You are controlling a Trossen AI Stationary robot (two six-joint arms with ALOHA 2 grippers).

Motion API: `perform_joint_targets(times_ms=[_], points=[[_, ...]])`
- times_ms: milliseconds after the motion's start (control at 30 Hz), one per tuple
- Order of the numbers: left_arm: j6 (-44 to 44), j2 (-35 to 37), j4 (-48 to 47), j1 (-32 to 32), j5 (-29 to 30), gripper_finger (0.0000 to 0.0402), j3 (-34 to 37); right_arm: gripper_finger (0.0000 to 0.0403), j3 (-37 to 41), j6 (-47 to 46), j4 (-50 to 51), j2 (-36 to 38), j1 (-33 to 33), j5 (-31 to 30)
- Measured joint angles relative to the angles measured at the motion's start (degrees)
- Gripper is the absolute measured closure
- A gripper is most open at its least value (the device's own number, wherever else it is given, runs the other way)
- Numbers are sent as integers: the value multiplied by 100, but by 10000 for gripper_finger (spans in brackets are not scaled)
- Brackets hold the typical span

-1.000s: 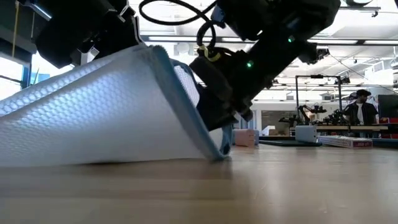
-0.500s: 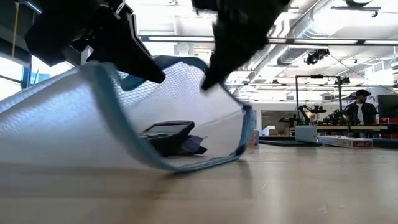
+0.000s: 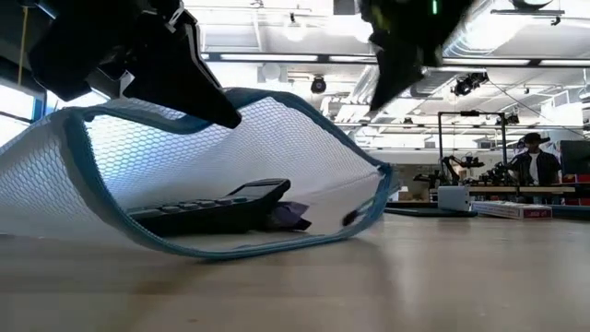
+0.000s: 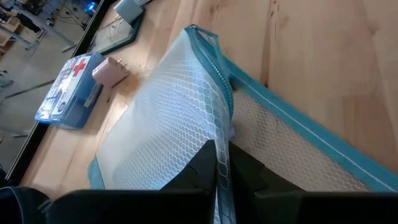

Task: Unpack backpack
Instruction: Put the pink charger adapter in the blue zipper bag

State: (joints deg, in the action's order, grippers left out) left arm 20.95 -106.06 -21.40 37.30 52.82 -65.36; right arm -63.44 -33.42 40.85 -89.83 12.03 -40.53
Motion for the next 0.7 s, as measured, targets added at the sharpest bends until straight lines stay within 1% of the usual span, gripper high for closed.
perform_joint_targets(times_ms=[67, 133, 200, 267, 333, 400, 500, 600, 700], points=[[-2, 0, 10, 0, 0, 402, 0, 333, 640, -66, -708, 112, -401, 173], [0, 0, 8, 0, 0, 402, 0, 314, 1198, 99, -1781, 122, -852, 619], [-2, 0, 14, -6, 0, 402, 0, 287, 1652, 427, -2925, 30, -1288, 1146], [-2, 0, 13, -13, 0, 402, 0, 254, 1951, 775, -3701, -114, -1670, 1487], [-2, 0, 9, -20, 2, 402, 0, 216, 2065, 954, -3967, -176, -1968, 1478], [-4, 0, 6, -26, 0, 402, 0, 182, 2071, 982, -4041, -200, -2175, 1286], [-4, 0, 4, -26, 1, 402, 0, 147, 2087, 934, -4085, -311, -2308, 1259], [-4, 0, 6, -26, 0, 402, 0, 137, 2087, 893, -4268, -510, -2307, 1527], [-4, 0, 5, -26, 0, 402, 0, 142, 2087, 877, -4280, -782, -2286, 1500]])
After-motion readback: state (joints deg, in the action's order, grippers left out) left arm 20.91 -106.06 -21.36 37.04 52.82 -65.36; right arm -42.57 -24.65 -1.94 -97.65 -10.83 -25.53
